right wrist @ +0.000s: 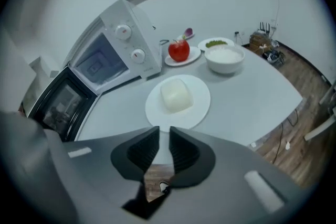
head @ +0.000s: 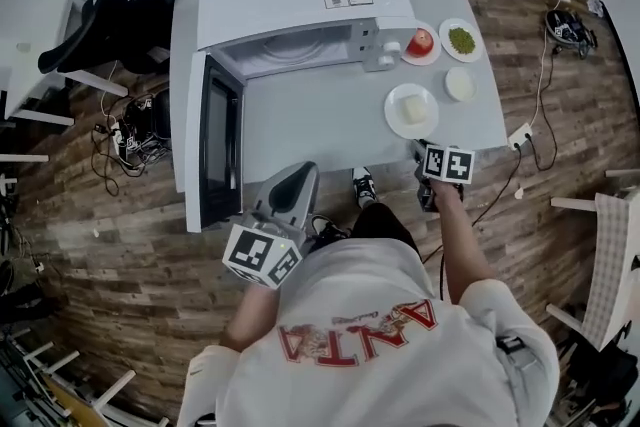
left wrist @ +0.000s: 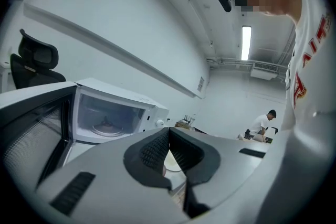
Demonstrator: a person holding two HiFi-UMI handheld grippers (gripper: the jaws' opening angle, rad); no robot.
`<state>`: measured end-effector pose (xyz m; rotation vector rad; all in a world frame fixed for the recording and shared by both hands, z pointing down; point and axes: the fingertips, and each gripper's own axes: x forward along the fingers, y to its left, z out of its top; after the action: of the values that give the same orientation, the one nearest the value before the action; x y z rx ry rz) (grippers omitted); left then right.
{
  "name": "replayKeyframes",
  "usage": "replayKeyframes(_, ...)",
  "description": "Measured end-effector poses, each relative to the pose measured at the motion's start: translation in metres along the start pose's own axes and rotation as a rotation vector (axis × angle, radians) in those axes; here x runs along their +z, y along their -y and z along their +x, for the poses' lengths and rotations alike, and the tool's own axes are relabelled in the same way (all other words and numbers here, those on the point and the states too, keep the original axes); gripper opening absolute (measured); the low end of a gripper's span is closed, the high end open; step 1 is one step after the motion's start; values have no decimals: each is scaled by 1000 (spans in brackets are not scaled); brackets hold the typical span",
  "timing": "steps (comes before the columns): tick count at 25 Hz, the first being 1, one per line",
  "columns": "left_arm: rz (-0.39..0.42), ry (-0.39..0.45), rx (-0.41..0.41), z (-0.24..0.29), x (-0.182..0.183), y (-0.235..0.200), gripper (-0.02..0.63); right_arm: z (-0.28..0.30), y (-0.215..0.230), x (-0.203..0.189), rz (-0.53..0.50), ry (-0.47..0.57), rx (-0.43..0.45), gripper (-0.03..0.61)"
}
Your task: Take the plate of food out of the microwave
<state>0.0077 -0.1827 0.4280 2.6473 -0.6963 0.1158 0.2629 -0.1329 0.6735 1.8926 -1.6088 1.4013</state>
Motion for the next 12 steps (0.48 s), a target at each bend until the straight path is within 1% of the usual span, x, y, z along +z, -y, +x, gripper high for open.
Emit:
replayKeyframes(1, 2, 14, 9, -5, 2, -2, 9, -8, -7, 9, -22, 47, 0, 20)
replayKeyframes(2, 6, 28, 19, -11, 5, -4, 9, -16, -17, 20, -43, 95, 6, 2)
replayKeyframes(4, 16, 58, 34, -22, 11, -7, 9, -34, -43, 40, -75, 184, 54, 2)
replayKeyframes(8, 40, 107, 47, -42, 21, -8, 9, -78, -108, 75, -115, 346, 227, 0)
replayKeyframes(9, 48, 119, 52, -47, 25, -8, 9, -89, -125, 83, -142, 384, 262, 0)
replayKeyframes(12, 79, 160, 73, -63, 40, -9, 9, -124, -177, 102, -264, 488, 347, 0)
